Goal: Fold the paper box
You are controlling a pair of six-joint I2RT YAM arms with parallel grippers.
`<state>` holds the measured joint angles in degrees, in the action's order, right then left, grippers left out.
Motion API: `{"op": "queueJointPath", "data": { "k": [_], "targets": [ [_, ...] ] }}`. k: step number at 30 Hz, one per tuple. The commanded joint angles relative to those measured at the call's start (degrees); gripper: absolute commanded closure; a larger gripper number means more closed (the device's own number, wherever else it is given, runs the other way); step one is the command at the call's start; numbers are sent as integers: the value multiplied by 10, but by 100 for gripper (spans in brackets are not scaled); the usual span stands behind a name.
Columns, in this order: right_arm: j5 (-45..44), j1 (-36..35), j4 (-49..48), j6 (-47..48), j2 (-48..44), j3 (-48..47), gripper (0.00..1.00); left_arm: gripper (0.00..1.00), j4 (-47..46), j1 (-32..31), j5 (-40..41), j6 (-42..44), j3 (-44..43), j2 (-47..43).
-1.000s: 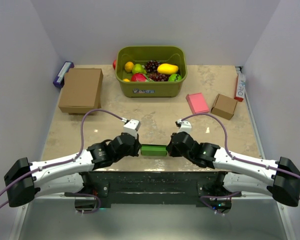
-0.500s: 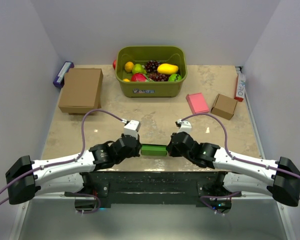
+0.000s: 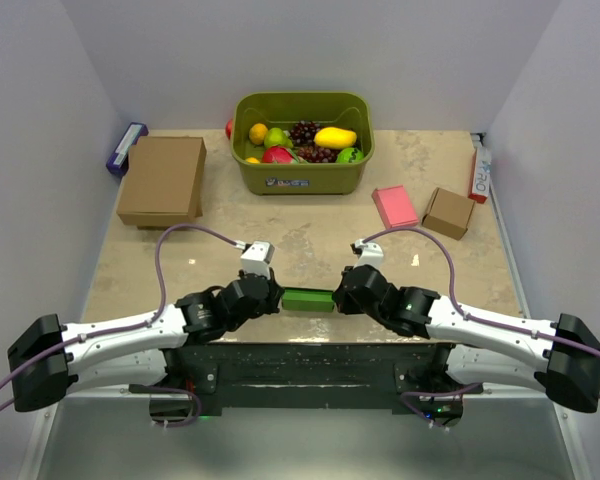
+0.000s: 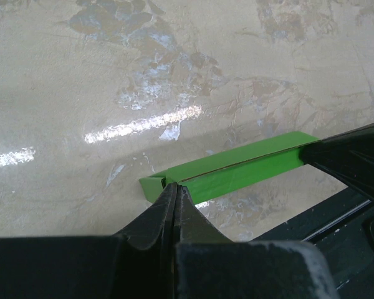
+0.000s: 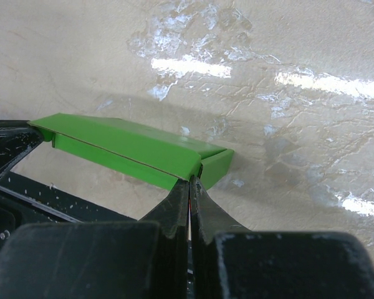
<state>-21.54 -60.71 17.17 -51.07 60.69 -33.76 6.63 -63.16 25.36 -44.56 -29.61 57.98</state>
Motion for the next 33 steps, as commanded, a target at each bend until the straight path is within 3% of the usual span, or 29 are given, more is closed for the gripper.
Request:
{"op": "queueJointPath", "data": {
  "k": [1, 13, 33],
  "targets": [
    [26, -9, 58, -9, 24, 33, 100, 100, -58, -12, -37, -32, 13, -8],
    [24, -11, 56, -11, 22, 36, 100, 100, -67, -10, -23, -49, 44, -25],
    [22, -13, 50, -15, 24, 40, 100, 100, 69, -60, 83, -62, 30, 28]
  ]
}}
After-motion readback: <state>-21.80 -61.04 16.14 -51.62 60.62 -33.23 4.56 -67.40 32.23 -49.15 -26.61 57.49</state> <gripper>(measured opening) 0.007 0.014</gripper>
